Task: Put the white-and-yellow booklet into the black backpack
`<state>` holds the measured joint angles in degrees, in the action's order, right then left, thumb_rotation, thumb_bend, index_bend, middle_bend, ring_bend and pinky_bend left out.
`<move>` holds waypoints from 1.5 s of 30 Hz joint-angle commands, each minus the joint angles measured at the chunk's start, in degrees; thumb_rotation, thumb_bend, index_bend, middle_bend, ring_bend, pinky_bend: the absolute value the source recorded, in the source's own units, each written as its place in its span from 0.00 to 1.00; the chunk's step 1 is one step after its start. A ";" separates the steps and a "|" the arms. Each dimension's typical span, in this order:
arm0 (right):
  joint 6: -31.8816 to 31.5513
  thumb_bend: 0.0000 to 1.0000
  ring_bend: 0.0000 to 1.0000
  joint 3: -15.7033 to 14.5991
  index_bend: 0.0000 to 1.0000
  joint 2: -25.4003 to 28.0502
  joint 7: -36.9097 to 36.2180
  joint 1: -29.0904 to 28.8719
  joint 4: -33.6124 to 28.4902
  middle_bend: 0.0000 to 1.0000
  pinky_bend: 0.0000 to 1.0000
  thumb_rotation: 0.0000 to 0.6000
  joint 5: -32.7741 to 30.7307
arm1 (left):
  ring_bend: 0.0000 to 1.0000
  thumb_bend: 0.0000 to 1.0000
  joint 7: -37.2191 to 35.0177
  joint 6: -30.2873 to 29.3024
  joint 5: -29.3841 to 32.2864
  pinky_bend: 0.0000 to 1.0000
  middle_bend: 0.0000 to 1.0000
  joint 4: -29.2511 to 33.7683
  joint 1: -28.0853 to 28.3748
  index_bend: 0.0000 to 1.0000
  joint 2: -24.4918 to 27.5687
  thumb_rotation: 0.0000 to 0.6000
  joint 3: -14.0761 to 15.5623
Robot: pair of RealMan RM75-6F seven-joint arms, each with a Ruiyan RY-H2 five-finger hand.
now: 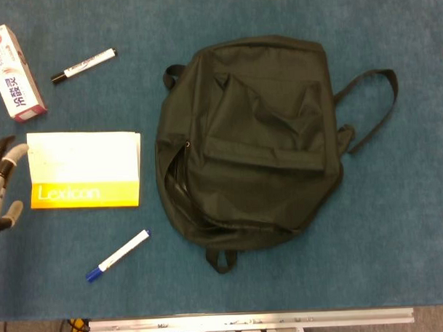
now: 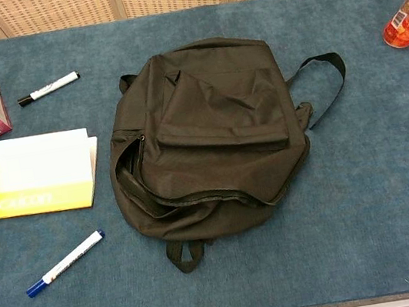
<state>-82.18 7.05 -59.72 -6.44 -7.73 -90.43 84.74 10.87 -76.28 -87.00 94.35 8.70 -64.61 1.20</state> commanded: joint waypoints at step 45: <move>-0.11 0.17 0.19 -1.66 0.21 -1.00 -0.60 1.05 1.38 0.32 0.19 1.00 -0.83 | 0.13 0.22 3.47 19.79 9.45 0.03 0.09 -9.73 10.44 0.15 -11.96 1.00 0.84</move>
<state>-82.29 5.39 -60.71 -7.04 -6.68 -89.05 83.91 14.37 -56.52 -77.57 84.64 19.11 -76.53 2.07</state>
